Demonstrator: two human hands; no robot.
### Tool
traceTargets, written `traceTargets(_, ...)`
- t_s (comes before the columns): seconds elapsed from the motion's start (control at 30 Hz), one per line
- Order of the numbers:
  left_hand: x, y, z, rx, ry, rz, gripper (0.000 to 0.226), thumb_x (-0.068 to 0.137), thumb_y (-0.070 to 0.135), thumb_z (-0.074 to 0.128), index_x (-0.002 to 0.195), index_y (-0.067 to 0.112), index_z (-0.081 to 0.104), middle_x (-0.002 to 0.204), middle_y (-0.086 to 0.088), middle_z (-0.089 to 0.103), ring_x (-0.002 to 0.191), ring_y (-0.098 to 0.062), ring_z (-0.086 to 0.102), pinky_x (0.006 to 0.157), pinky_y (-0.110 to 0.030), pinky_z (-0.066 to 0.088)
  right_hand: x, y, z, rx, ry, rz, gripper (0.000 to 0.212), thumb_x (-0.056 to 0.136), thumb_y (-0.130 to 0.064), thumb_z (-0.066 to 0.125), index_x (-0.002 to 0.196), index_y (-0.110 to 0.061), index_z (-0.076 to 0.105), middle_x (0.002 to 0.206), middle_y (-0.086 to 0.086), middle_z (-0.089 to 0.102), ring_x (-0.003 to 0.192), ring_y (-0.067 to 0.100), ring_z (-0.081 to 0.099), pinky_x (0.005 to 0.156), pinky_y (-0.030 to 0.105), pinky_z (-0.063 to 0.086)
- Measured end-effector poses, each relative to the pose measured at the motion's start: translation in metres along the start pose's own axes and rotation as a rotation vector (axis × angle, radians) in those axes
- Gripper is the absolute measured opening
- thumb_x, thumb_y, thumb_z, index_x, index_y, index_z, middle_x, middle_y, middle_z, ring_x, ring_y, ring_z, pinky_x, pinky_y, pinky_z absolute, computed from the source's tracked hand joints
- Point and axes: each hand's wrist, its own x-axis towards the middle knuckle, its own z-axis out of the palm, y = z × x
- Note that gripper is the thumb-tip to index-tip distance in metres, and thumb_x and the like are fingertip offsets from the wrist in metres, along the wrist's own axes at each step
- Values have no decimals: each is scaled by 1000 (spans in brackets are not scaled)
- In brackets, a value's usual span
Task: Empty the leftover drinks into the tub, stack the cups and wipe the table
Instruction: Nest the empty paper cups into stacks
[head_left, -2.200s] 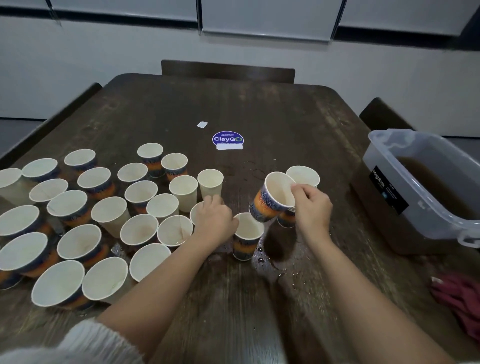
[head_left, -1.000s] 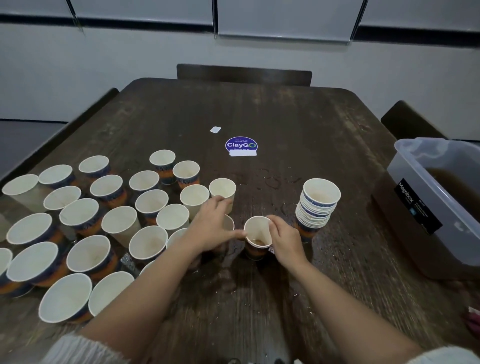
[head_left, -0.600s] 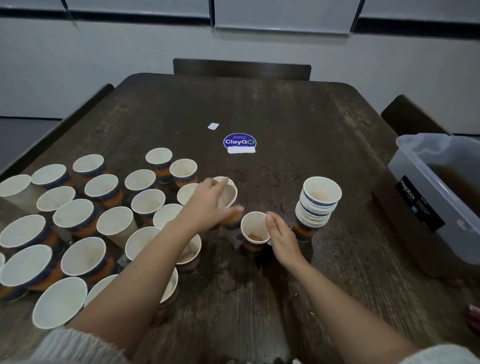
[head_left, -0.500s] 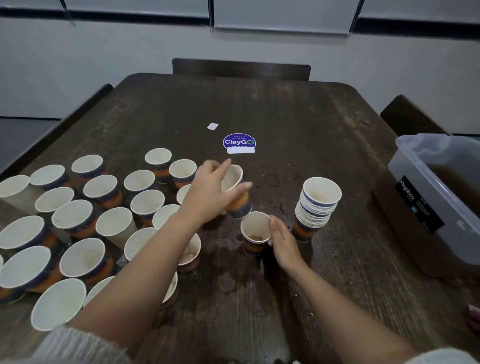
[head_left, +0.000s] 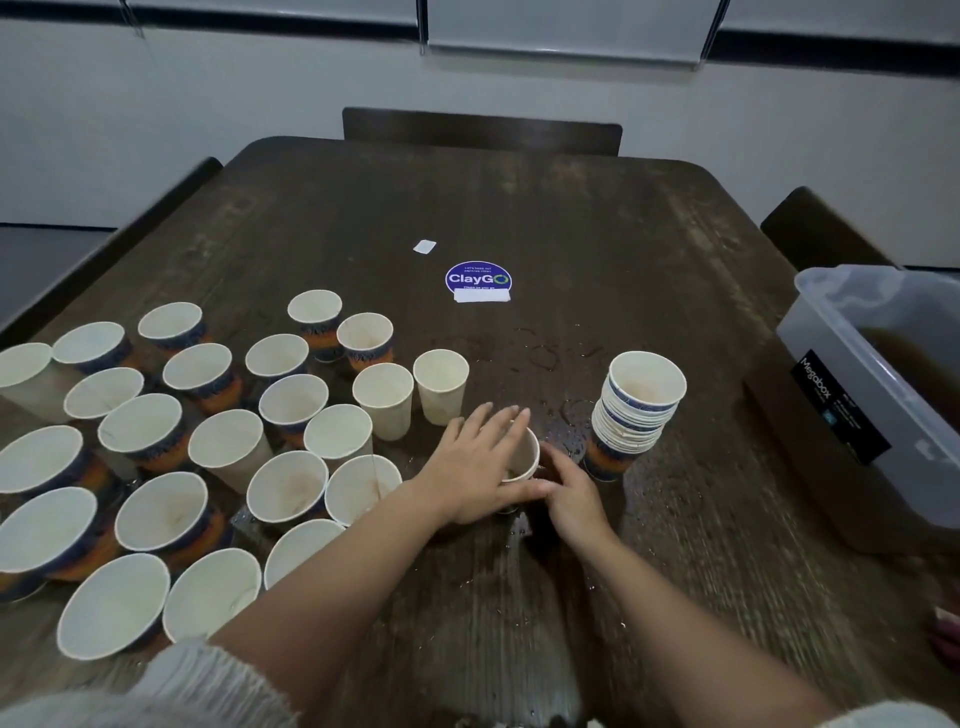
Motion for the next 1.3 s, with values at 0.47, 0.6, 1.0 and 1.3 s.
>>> traceTargets(0.47, -38, -49, -69, 70, -409, -287, 105, 68, 41, 83, 151, 27, 20, 148, -8, 29, 137, -29, 28, 109, -43, 35, 1, -4, 8, -127, -22, 37, 79, 69, -20, 88, 135, -19, 45, 124, -3, 57, 113, 16, 53, 90, 24, 39)
traceTargets(0.6, -46, -52, -66, 163, -507, -314, 95, 77, 26, 78, 152, 30, 20, 149, -9, 26, 138, -31, 24, 106, -43, 36, -2, -11, 13, -133, -26, 20, 75, 71, -15, 86, 134, -16, 46, 117, -6, 54, 109, 12, 50, 88, 21, 36)
traceTargets(1.0, -42, -57, -49, 103, -296, -372, 58, 86, 37, 66, 138, 22, 45, 137, -8, 39, 122, -28, 44, 92, -39, 48, -2, -13, 6, -80, -37, 50, 80, 72, -20, 85, 139, -18, 42, 125, -5, 52, 116, 13, 49, 94, 23, 36)
traceTargets(1.3, -44, -48, -42, 261, -442, -364, 107, 79, 51, 72, 154, 28, -1, 161, -6, 8, 147, -37, 7, 110, -65, 15, -3, -16, 6, -92, -45, 38, 80, 73, -18, 85, 139, -16, 42, 136, 1, 53, 115, 10, 46, 95, 22, 35)
